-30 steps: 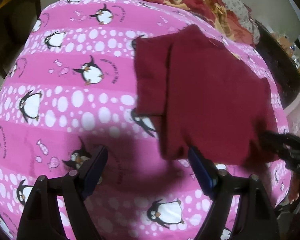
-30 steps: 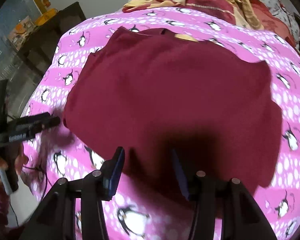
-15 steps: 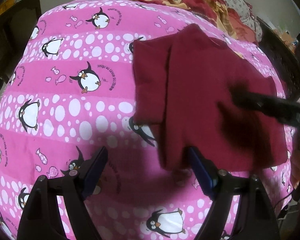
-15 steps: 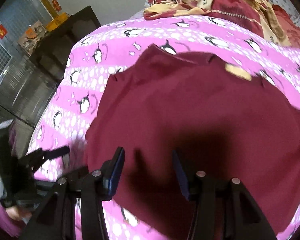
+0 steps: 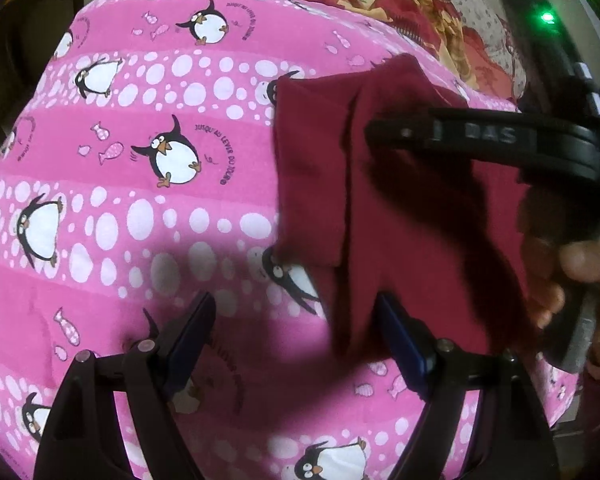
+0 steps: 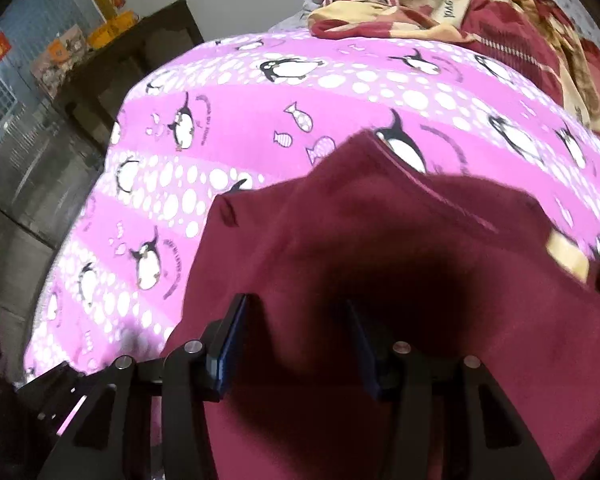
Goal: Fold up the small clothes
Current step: 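Grasp the folded sweater with the right tool and fold it in half toward the left tool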
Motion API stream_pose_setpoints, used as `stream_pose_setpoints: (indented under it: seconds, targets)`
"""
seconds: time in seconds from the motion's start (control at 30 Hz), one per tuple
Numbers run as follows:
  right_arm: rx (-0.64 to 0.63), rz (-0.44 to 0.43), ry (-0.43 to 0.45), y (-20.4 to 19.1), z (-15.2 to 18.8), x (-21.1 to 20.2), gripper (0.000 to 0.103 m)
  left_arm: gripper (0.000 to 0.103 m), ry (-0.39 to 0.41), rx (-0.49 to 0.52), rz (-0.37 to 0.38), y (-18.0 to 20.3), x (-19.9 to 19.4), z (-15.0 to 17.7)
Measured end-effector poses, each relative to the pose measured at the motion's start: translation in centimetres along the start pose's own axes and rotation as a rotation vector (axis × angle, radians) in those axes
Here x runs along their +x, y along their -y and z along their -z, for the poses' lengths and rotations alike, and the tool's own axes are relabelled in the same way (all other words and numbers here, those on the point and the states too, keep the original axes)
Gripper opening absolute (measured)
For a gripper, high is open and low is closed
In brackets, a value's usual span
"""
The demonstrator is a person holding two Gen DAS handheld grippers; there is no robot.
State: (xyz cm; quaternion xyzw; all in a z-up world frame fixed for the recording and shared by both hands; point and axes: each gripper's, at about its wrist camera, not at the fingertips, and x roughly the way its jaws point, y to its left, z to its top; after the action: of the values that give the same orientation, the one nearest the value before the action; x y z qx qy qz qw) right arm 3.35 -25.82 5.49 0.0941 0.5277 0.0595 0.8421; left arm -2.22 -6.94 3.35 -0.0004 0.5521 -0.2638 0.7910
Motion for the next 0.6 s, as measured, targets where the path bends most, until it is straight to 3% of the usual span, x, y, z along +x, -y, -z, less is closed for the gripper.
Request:
stream_pose_setpoints:
  seconds: [0.2,0.4,0.6]
  targets:
    - [0.014,-0.027,0.006,-0.1,-1.8,0.9,0.063,0.081,0.025,-0.109,0.085,-1.9,0.8,-1.2]
    - [0.093,-0.120,-0.018,0.9,-2.3,1.0,0.074,0.083,0.062,-0.179,0.158,-2.2,1.9,-2.2]
    - [0.178,-0.224,-0.055,2.3,-2.8,1.0,0.079,0.084,0.092,-0.234,0.299,-1.2,3.0,-2.7]
